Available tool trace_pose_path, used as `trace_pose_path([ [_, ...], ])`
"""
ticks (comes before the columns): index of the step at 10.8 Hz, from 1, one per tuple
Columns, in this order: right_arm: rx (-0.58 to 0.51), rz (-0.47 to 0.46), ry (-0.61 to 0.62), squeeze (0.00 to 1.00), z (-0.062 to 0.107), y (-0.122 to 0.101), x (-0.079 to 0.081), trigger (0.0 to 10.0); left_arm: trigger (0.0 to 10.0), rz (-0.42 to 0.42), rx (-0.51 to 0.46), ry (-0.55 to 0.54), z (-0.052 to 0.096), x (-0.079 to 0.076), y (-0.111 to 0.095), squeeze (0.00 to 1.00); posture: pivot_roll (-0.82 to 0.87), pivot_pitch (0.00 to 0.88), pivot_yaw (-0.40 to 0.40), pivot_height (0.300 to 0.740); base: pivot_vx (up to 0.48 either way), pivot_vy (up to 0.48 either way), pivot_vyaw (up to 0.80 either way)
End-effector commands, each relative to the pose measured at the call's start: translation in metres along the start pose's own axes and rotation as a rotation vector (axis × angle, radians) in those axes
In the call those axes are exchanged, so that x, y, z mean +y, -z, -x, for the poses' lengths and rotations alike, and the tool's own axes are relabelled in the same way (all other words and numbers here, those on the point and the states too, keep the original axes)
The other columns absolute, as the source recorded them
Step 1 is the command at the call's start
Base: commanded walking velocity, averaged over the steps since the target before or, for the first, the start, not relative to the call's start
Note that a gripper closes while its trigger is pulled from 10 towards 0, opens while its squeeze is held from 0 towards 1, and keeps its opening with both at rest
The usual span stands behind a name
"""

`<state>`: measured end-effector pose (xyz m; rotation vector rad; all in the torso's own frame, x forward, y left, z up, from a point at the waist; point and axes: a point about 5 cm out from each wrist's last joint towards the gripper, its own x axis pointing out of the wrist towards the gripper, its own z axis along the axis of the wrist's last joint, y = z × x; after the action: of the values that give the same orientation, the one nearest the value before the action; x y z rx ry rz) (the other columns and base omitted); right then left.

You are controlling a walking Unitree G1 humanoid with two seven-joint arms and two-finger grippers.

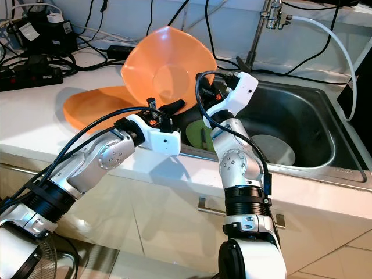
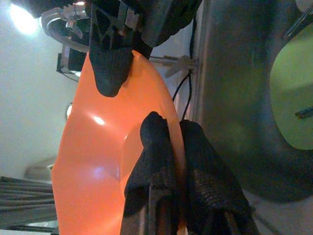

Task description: Kitchen organization

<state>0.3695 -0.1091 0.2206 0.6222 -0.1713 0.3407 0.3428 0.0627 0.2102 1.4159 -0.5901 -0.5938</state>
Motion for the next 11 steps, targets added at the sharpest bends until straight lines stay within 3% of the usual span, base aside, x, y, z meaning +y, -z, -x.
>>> trace_pose_path([
  [1,-0.004,0.011,-0.004,0.00,-0.0019,-0.0025,0.0013,0.0,10.0,-0.044,-0.042,-0.048,-0.0028,0.0135,-0.0072,0.00,0.22,0.000,-0.030,0.740,0.000,0.000,0.00],
  [3,-0.001,0.006,-0.005,0.00,-0.0017,-0.0020,0.0013,0.0,10.0,-0.088,-0.051,-0.051,-0.0021,0.0140,-0.0067,0.00,0.22,0.000,-0.030,0.740,0.000,0.000,0.00],
  [4,0.000,0.005,-0.005,0.00,-0.0016,-0.0020,0.0010,0.0,10.0,-0.099,-0.053,-0.051,-0.0020,0.0140,-0.0061,1.00,0.22,0.000,-0.030,0.740,0.000,0.000,0.00],
  [11,0.000,-0.002,0.015,0.00,-0.0011,-0.0017,-0.0021,0.0,10.0,-0.141,-0.040,-0.050,-0.0010,0.0138,-0.0026,1.00,0.22,0.002,-0.028,0.740,0.000,0.000,0.00],
])
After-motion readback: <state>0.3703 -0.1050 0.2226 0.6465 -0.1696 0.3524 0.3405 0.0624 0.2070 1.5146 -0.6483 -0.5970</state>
